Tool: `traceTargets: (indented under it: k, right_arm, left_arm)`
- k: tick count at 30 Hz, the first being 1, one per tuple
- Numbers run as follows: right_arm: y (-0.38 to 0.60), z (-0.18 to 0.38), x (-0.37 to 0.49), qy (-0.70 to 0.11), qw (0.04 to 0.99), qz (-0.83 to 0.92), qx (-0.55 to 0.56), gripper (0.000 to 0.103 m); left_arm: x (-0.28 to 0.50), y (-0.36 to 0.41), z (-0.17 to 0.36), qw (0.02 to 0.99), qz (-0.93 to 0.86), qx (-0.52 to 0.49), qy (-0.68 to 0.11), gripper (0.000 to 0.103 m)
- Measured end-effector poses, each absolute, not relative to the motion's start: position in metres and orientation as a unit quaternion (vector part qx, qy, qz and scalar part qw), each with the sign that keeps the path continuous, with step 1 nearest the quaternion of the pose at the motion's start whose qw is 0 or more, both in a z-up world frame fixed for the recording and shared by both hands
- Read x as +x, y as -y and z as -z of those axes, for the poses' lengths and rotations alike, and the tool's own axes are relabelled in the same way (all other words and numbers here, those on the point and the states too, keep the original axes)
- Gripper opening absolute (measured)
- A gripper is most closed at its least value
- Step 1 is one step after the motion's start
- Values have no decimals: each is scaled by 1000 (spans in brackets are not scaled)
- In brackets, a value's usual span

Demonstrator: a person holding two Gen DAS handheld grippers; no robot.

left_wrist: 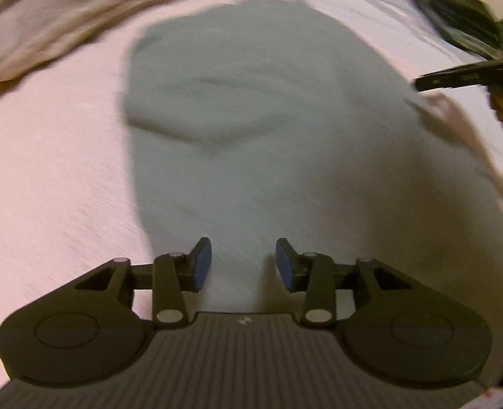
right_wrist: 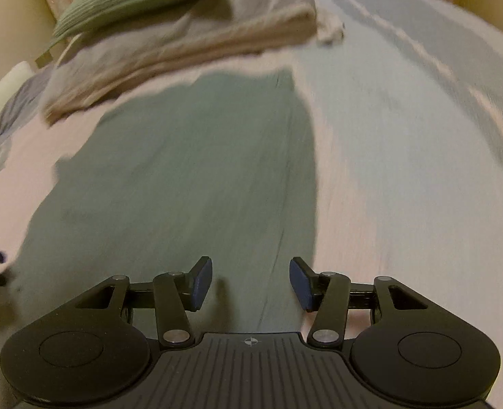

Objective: Fold large clothes

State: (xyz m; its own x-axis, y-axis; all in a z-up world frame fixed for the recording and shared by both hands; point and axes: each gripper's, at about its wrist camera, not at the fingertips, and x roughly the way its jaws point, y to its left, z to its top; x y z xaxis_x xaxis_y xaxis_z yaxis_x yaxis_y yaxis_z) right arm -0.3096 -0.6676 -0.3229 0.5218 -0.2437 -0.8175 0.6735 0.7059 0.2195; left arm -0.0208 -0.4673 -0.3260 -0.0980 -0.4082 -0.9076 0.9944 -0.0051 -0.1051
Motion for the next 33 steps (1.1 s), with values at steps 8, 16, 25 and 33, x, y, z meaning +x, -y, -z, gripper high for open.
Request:
traceTargets:
  k: [8, 16, 25, 33]
  right_arm:
    - [501, 295, -370, -434, 824, 245, 270, 48]
    - [403, 300, -403, -440, 788, 330, 276, 48]
    - [389, 296, -430, -435, 782, 350, 278, 49]
    - [393, 299, -439, -434, 788, 331, 285, 50]
  left_arm:
    - [-73, 418, 311, 446, 718, 363, -393, 56]
    - [-163, 404, 314, 437, 743, 399, -313, 66]
    - [-171, 380, 322, 518, 668, 455, -280, 11]
    - [-122, 271, 256, 668, 543, 389, -329, 7]
